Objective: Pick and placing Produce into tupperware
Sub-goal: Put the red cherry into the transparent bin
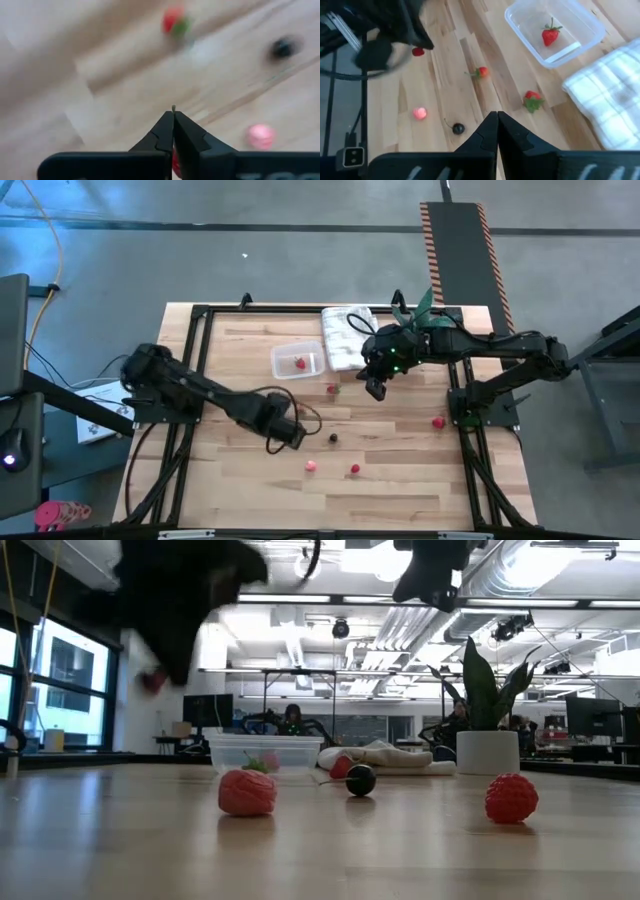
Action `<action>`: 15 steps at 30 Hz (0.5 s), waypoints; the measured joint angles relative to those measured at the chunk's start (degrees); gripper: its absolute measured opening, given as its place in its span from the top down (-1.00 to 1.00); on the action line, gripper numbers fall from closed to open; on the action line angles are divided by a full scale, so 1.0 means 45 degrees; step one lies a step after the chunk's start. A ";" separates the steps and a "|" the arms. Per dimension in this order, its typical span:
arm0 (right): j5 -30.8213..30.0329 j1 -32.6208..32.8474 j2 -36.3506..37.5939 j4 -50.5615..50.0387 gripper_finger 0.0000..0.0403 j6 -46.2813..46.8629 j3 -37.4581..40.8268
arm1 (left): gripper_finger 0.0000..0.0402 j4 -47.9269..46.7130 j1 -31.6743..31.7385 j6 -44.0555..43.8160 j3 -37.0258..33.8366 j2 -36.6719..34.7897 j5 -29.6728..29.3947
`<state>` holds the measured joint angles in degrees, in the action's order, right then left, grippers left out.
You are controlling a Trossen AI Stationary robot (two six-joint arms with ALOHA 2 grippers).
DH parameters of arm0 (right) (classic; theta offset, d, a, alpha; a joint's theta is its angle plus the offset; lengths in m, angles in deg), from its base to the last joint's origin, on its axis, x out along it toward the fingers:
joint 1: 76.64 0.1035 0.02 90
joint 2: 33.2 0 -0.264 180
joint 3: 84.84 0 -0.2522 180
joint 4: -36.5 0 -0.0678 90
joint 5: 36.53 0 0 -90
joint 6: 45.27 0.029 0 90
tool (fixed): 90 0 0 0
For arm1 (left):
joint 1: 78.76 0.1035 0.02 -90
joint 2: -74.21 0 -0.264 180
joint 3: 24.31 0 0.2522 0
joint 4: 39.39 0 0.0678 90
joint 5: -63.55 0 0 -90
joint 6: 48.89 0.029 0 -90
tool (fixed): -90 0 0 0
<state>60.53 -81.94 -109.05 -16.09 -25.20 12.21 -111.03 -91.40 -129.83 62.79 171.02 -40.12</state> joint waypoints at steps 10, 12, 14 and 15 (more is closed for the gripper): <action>-0.0130 0.0005 0.0000 0.0305 1.00 0.0928 0.0000 | 1.00 -0.1302 0.3627 0.7539 0.4029 -0.0619 -0.3618; -0.0294 0.0005 0.0000 0.0396 1.00 0.1037 0.0000 | 1.00 -0.1071 0.4388 0.8618 0.3993 -0.0590 -0.3247; -0.0600 0.0005 0.0050 0.0444 1.00 0.1245 0.0000 | 1.00 -0.1084 0.5048 0.9305 0.3746 -0.0588 -0.2963; -0.0720 0.0005 0.0073 0.0520 1.00 0.1337 0.0000 | 1.00 -0.1067 0.5347 0.9547 0.3546 -0.0575 -0.2799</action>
<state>57.29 -81.92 -108.72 -13.76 -19.18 12.21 -115.83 -67.33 -86.87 78.75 168.43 -52.72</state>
